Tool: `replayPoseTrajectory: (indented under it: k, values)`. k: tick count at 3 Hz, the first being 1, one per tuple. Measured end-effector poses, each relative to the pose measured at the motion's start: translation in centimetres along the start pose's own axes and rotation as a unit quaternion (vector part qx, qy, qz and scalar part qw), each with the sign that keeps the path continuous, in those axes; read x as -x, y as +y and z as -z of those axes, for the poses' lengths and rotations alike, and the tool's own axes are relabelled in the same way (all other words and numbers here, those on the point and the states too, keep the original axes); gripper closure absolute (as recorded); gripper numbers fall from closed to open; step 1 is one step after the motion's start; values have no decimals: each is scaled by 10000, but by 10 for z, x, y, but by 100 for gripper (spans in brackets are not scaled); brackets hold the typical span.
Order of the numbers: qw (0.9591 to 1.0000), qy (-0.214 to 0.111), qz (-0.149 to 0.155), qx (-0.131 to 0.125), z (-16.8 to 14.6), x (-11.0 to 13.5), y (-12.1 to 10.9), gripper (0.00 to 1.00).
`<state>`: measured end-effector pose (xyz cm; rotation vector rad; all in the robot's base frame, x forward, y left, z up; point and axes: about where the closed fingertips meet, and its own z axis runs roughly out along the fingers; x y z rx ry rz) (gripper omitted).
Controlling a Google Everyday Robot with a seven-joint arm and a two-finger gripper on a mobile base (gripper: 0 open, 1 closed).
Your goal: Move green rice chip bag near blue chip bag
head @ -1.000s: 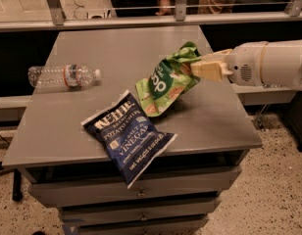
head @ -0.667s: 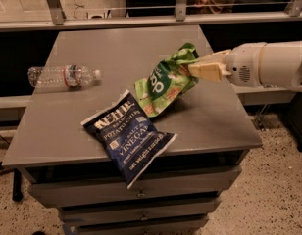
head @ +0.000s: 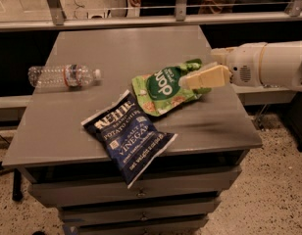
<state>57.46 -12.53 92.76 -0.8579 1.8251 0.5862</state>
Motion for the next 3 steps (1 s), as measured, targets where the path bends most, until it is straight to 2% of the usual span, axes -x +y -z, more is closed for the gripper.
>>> replayPoseTrajectory:
  k: [1,2,3]
  values:
    - [9994,-8,255,-240,16,1,-26,0]
    - [9945,-2,825,-643,48,3,-81,0]
    - [9861,-101,1387,-906,87,11,-131,0]
